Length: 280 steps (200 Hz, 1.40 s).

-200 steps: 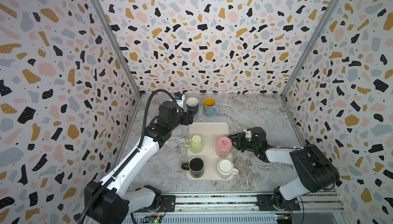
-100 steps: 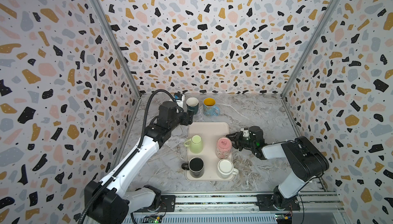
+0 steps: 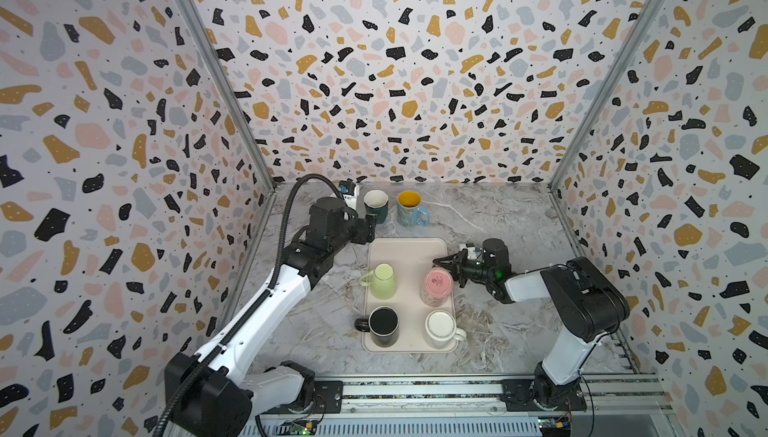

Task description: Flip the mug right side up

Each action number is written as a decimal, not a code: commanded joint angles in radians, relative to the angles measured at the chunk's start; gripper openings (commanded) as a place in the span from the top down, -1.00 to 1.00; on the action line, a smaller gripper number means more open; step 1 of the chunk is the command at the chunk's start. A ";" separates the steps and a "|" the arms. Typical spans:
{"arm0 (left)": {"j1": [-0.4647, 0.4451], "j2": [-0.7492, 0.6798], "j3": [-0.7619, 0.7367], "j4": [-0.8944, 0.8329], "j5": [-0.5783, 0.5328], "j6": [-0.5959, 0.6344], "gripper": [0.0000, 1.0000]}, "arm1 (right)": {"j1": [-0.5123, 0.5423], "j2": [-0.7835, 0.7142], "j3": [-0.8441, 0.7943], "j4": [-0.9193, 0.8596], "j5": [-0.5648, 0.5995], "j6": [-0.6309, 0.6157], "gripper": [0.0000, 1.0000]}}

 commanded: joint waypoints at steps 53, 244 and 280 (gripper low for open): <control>0.014 -0.006 0.030 0.003 -0.002 0.011 -0.58 | 0.000 0.033 -0.034 0.025 0.065 -0.124 1.00; 0.015 -0.001 0.038 0.019 0.028 -0.012 -0.57 | 0.024 -0.064 0.093 0.043 -0.028 -0.456 1.00; 0.015 0.013 0.057 0.016 0.062 -0.019 -0.56 | 0.043 -0.128 0.152 -0.066 -0.009 -0.615 1.00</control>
